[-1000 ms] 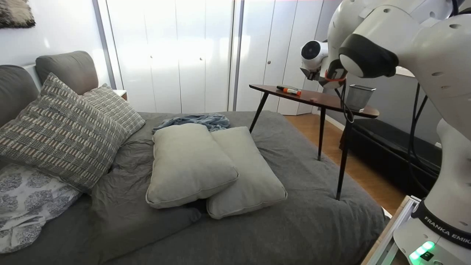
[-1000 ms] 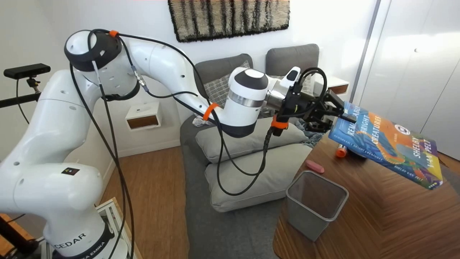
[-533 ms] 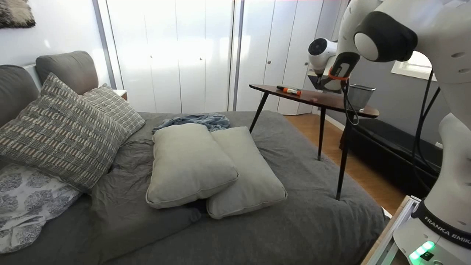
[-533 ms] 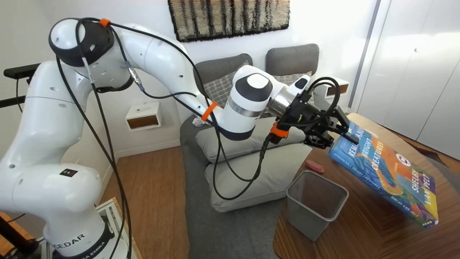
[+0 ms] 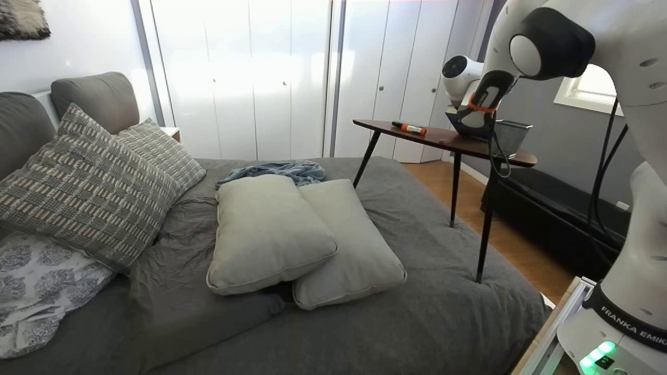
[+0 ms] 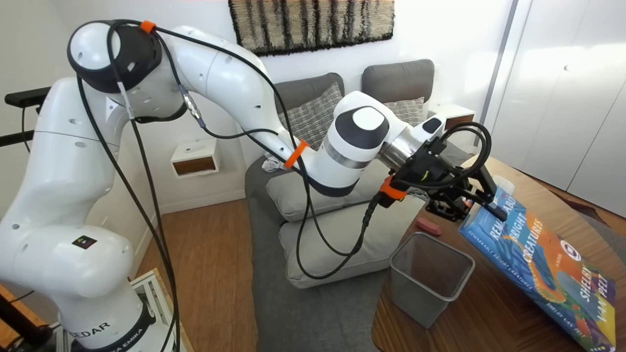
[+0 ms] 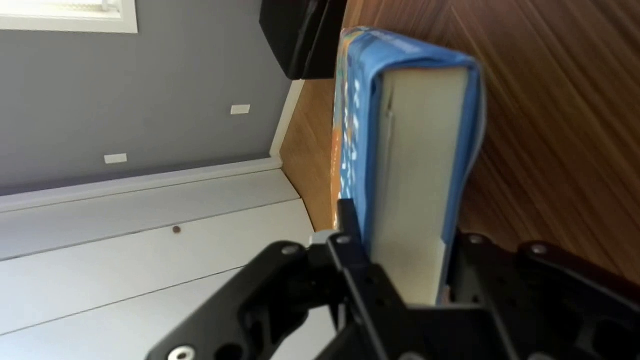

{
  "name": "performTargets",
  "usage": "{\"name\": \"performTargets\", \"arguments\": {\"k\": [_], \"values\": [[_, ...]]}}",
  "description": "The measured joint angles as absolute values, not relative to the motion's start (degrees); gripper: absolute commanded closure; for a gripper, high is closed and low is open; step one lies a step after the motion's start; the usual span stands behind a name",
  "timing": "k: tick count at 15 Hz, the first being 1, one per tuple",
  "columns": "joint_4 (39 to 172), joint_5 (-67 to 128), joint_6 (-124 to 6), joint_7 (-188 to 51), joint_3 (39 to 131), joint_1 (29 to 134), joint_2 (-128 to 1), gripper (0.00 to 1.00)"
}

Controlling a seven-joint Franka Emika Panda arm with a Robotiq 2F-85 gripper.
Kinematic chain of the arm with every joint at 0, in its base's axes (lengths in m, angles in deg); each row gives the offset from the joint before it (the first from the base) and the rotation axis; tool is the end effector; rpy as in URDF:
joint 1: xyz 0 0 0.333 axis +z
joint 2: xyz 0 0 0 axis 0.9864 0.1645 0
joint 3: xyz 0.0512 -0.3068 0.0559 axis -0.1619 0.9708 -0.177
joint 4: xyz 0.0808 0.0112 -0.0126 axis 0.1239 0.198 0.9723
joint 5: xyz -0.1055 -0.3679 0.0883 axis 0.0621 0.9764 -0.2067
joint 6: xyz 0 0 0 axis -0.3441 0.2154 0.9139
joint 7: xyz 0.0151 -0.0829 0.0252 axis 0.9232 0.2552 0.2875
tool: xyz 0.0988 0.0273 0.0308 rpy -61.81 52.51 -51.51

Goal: Remove the book from the pillow and put it on the table

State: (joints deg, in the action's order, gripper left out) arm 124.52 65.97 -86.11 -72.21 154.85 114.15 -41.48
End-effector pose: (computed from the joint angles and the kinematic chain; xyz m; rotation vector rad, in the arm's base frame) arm 0.5708 -0.3069 0.3983 2.0579 0.1889 0.1378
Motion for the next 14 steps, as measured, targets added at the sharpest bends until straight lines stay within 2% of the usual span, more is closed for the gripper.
{"name": "performTargets", "arguments": {"k": [1, 6, 8, 14], "values": [[123.7, 66.0, -85.5, -72.0, 153.8, 112.8, -41.5, 0.38], [119.6, 66.0, -80.7, -71.4, 147.0, 106.0, -41.6, 0.05], [117.9, 66.1, -79.3, -71.0, 144.2, 104.1, -41.8, 0.00], [113.8, 66.7, -75.6, -69.5, 137.9, 102.6, -47.2, 0.00]]}}
